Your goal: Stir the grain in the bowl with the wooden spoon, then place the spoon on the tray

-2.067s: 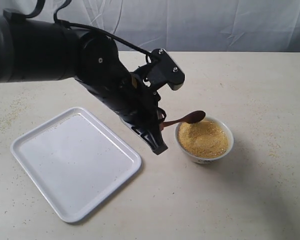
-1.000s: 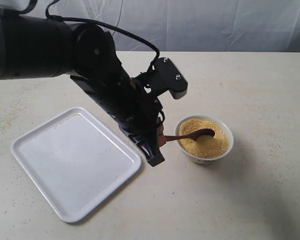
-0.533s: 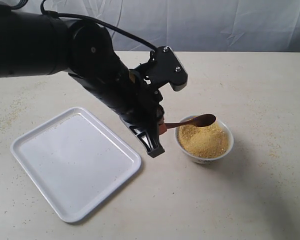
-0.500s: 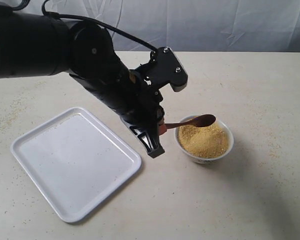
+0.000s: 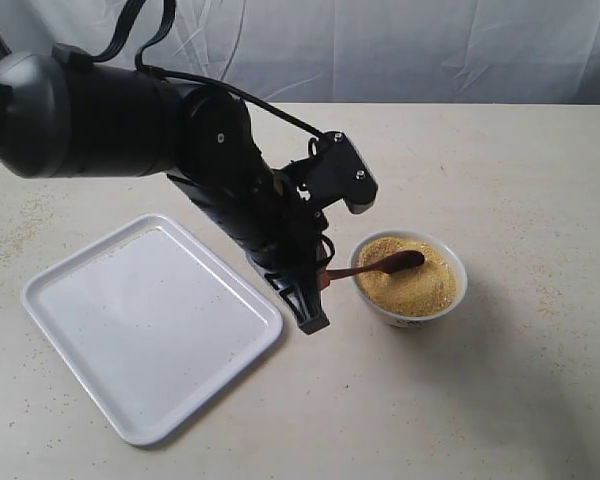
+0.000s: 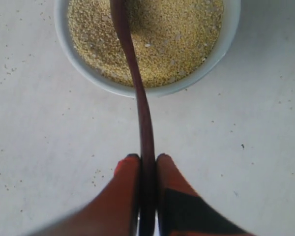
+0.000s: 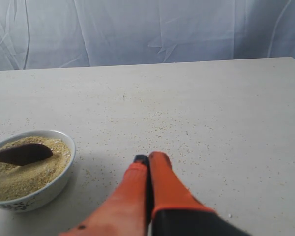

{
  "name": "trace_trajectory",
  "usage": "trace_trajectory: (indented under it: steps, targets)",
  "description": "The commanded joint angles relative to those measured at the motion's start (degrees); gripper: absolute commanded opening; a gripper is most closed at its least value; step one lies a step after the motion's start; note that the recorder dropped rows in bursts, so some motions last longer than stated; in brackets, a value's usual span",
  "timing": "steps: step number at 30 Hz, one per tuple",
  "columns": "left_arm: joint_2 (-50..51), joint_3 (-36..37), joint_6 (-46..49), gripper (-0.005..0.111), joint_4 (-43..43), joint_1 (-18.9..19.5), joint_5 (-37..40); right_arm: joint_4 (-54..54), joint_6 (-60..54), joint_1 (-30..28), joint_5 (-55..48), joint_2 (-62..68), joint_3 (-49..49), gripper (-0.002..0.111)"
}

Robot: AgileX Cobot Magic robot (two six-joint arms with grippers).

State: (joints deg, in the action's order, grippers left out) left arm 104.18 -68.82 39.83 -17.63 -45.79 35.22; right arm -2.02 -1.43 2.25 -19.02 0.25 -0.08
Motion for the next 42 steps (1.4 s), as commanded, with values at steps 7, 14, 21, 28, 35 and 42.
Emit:
trace_trajectory:
  steps: [7,14,21,28,35,42]
  targets:
    - [-0.2,-0.2,0.7,0.0,-1.0,0.0,3.4,0.1,0.0,0.2,0.5,-0.3,0.1,-0.001]
    - [-0.7,-0.2,1.5,0.0,-2.5,-0.3,4.0,0.1,0.0,0.2,0.3,-0.3,0.1,-0.001]
    - [-2.2,-0.2,1.3,0.0,-0.8,-1.8,3.7,0.1,0.0,0.2,0.3,-0.3,0.1,-0.001]
    - [-2.2,-0.2,-0.9,0.0,4.2,-1.8,1.8,0.1,0.0,0.2,0.5,-0.3,0.1,-0.001]
    - [-3.1,-0.3,-2.7,0.0,7.9,-1.8,-0.7,0.1,0.0,0.2,0.5,-0.3,0.1,-0.001]
    - [-3.2,-0.3,-2.7,0.0,8.6,-1.8,-3.4,0.1,0.0,0.2,0.3,-0.3,0.1,-0.001]
